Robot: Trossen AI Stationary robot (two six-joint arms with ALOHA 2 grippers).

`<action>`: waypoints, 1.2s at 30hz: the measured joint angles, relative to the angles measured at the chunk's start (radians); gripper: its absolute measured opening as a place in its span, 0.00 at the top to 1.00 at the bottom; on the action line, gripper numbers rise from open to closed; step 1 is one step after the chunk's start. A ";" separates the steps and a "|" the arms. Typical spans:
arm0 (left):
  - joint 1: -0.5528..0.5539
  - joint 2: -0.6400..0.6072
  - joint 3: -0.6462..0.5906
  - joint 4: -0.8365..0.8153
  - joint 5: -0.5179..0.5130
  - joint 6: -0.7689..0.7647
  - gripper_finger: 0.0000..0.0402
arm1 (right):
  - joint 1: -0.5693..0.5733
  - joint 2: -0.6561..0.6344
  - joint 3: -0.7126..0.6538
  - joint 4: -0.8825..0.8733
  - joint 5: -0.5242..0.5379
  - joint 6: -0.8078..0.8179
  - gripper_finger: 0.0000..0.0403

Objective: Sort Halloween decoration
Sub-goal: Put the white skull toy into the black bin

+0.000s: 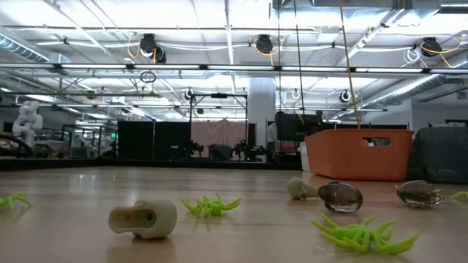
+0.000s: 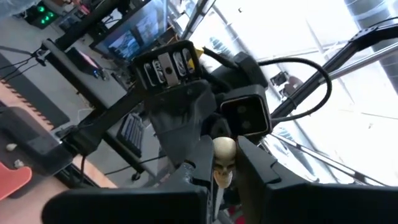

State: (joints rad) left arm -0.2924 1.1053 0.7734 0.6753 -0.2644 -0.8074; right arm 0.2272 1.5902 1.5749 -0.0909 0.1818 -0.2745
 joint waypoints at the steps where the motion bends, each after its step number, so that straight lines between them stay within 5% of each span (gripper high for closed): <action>1: 0.000 0.000 0.000 -0.001 -0.003 0.000 0.91 | 0.000 0.000 0.000 -0.004 0.000 0.003 0.52; 14: -0.003 0.028 0.000 -0.001 -0.041 -0.009 0.91 | -0.006 0.000 0.000 -0.003 0.007 -0.014 0.52; 36: -0.004 0.078 -0.001 0.061 -0.051 -0.025 0.91 | 0.025 -0.028 -0.001 0.024 0.203 -0.171 0.52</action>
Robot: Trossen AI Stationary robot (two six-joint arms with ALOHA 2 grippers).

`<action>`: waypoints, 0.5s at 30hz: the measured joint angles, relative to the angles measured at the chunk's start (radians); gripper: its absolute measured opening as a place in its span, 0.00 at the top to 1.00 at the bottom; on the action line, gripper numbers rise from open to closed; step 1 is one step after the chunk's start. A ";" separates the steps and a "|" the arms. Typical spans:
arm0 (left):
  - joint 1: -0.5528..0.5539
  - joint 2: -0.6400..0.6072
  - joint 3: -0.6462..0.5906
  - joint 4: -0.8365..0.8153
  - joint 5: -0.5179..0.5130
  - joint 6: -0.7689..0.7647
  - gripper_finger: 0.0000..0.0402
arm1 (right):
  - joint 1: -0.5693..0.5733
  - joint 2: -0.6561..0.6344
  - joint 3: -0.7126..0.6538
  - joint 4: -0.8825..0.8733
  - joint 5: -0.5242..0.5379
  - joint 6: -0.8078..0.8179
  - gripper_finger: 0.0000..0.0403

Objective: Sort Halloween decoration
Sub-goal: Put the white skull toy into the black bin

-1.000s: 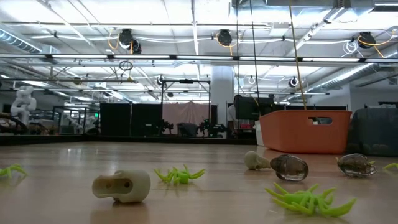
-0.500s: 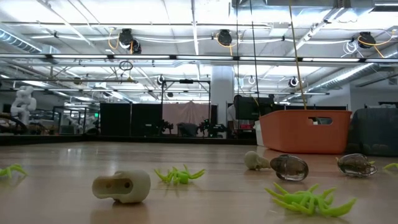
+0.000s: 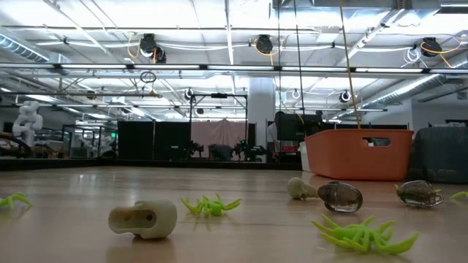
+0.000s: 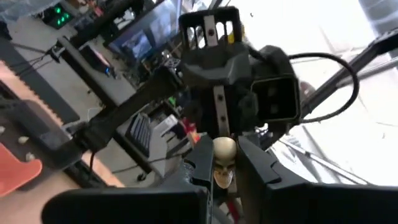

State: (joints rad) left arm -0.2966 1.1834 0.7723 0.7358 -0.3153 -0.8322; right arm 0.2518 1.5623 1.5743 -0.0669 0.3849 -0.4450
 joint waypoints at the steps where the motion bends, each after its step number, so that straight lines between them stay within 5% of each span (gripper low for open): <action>1: 0.001 -0.001 0.000 0.004 0.000 0.000 0.91 | 0.001 0.000 0.000 0.000 0.000 -0.001 0.52; 15: 0.002 -0.003 0.000 0.030 -0.038 -0.001 0.91 | -0.002 0.022 -0.001 -0.005 -0.054 0.002 0.52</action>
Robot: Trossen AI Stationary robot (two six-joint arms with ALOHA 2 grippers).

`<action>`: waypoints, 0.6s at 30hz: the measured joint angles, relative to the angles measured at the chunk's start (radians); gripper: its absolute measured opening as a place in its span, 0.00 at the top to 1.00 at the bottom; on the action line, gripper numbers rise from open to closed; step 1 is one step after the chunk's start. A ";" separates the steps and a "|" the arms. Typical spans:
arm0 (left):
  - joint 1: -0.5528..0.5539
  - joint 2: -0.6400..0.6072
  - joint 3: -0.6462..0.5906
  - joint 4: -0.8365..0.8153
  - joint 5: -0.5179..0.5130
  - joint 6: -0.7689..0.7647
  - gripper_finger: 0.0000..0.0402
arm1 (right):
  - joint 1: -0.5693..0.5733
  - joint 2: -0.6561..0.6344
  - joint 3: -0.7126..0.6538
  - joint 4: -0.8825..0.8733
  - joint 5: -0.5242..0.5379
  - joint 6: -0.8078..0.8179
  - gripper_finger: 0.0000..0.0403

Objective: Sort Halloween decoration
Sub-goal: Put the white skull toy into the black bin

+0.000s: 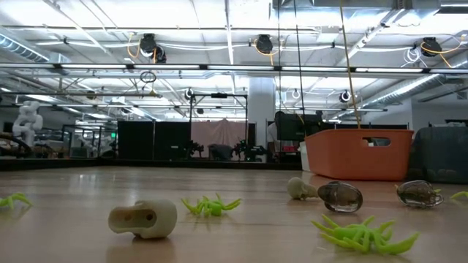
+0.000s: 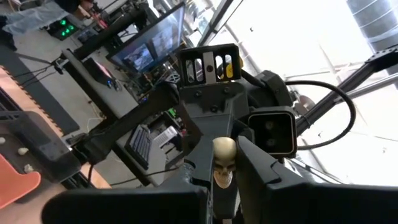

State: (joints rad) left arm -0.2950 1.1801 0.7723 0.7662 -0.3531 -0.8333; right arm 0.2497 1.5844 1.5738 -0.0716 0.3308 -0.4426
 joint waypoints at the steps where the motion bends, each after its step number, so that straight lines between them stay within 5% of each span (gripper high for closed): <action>1: 0.000 0.000 0.000 0.000 0.001 0.000 0.91 | -0.002 0.004 0.000 0.006 -0.011 -0.003 0.52; 18: 0.000 0.003 0.001 -0.030 0.008 0.001 0.91 | 0.000 0.016 0.000 0.050 0.035 -0.034 0.52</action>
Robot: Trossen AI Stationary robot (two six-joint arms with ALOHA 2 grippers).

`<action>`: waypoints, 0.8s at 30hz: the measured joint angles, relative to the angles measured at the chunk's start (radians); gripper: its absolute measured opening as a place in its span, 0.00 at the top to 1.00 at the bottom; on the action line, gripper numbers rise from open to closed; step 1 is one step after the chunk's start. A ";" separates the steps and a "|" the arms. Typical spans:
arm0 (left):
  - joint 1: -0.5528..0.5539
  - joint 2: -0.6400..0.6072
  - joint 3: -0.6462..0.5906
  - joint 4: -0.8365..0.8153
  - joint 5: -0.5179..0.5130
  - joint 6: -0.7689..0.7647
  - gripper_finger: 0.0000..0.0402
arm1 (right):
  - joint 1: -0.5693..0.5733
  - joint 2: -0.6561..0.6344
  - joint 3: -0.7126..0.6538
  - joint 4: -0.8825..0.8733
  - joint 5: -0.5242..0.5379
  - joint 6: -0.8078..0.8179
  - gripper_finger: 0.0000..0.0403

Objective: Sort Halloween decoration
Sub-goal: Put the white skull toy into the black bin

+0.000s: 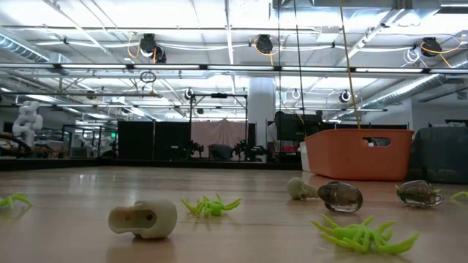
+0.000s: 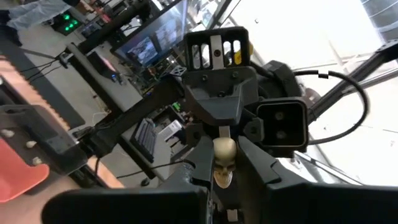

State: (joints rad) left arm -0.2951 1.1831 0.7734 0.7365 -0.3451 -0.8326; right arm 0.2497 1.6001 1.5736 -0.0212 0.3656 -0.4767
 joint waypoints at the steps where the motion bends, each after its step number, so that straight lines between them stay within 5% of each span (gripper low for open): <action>1: 0.000 0.000 0.000 -0.001 0.000 0.000 0.91 | 0.000 0.000 0.000 -0.003 0.000 0.000 0.52; 9: -0.001 -0.002 0.000 0.011 -0.001 -0.001 0.91 | 0.001 0.002 0.000 -0.005 -0.007 0.033 0.54; 24: -0.002 -0.002 0.000 -0.001 0.004 -0.005 0.91 | -0.004 0.020 0.000 -0.002 -0.024 0.045 0.77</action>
State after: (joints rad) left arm -0.2966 1.1812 0.7731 0.7357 -0.3412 -0.8377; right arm 0.2462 1.6203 1.5738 -0.0230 0.3416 -0.4316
